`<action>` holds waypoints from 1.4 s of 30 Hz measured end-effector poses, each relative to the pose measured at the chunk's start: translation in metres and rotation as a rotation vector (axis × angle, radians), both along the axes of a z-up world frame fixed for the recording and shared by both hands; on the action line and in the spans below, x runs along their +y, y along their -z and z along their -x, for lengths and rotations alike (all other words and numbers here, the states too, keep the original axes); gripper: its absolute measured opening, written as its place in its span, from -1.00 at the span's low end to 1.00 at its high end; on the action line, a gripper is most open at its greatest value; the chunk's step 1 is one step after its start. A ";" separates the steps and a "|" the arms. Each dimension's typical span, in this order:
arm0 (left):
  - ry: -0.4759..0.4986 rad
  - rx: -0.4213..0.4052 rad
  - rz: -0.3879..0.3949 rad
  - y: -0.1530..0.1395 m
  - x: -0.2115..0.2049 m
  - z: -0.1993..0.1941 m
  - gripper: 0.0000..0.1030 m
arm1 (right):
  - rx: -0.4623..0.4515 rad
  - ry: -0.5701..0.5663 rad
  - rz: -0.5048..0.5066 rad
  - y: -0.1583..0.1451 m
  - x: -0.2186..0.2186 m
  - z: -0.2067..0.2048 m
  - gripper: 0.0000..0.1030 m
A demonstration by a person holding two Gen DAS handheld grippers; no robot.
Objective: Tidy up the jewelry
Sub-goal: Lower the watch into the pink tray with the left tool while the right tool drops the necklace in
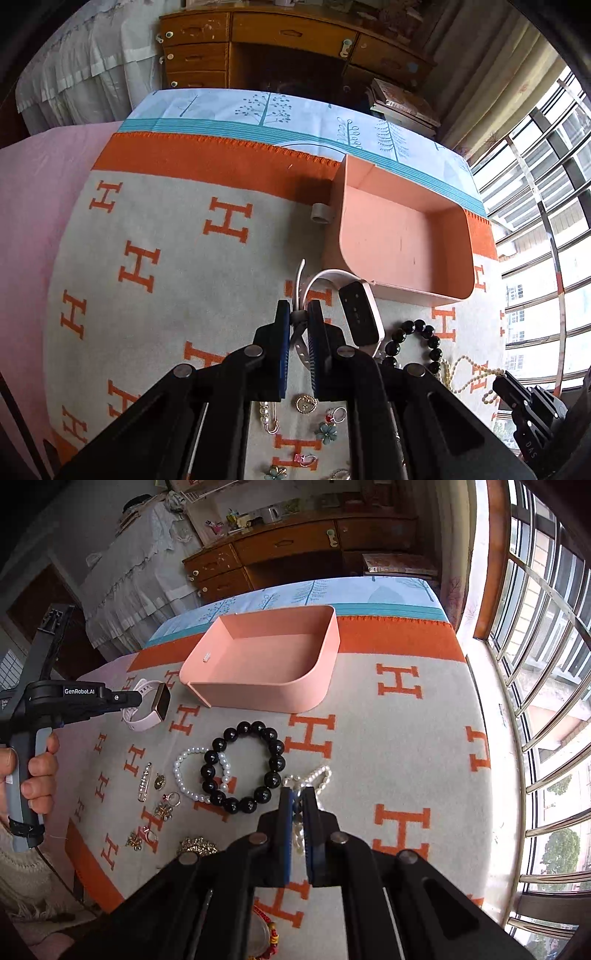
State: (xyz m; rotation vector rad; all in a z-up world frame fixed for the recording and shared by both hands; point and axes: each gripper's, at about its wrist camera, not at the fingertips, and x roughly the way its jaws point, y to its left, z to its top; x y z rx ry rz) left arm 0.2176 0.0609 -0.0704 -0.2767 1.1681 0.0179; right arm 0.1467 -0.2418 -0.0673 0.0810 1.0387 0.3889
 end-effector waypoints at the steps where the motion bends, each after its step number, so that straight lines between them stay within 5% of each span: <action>1: 0.016 -0.017 -0.008 -0.009 -0.003 0.000 -0.87 | -0.023 0.002 -0.010 -0.012 0.000 -0.001 -0.90; 8: 0.096 -0.132 -0.045 -0.060 -0.031 -0.008 -0.87 | -0.193 0.019 -0.049 -0.090 0.017 -0.015 -0.90; 13: 0.150 -0.164 -0.047 -0.064 -0.056 -0.027 -0.87 | -0.264 0.029 -0.074 -0.120 0.035 -0.037 -0.90; 24: 0.224 -0.125 -0.184 0.007 -0.081 -0.075 -0.85 | -0.158 0.088 -0.034 -0.069 0.058 -0.105 -0.90; 27: 0.248 -0.110 -0.197 0.017 -0.083 -0.080 -0.60 | -0.112 0.100 -0.009 -0.048 0.059 -0.116 -0.89; 29: 0.271 -0.109 -0.186 0.019 -0.084 -0.078 0.18 | -0.085 0.100 -0.001 -0.037 0.059 -0.120 -0.88; 31: 0.267 -0.149 -0.209 0.013 -0.084 -0.072 0.53 | -0.054 0.096 -0.006 -0.028 0.058 -0.121 -0.82; 35: 0.292 -0.204 -0.242 -0.001 -0.081 -0.060 0.53 | -0.035 0.112 -0.024 -0.020 0.053 -0.115 -0.64; 42: 0.295 -0.302 -0.197 -0.029 -0.065 -0.025 0.53 | -0.048 0.121 -0.053 -0.028 0.040 -0.087 -0.63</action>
